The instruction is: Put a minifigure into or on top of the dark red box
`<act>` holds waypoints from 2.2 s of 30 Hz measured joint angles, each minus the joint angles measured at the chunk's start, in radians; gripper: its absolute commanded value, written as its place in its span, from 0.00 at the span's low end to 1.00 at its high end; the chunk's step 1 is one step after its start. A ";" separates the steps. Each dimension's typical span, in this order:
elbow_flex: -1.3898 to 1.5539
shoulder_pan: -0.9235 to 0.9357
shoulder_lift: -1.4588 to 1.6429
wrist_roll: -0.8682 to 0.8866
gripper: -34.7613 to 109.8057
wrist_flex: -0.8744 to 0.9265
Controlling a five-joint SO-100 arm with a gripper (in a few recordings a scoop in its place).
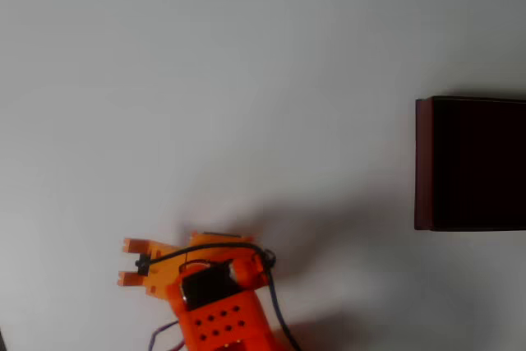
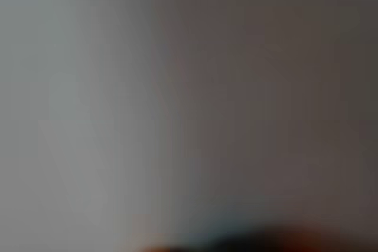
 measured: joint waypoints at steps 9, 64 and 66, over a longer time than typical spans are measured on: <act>0.000 -0.020 0.000 0.018 0.24 0.011; -1.931 0.842 -1.034 -0.244 0.24 0.710; -1.970 0.867 -1.077 -0.247 0.24 0.710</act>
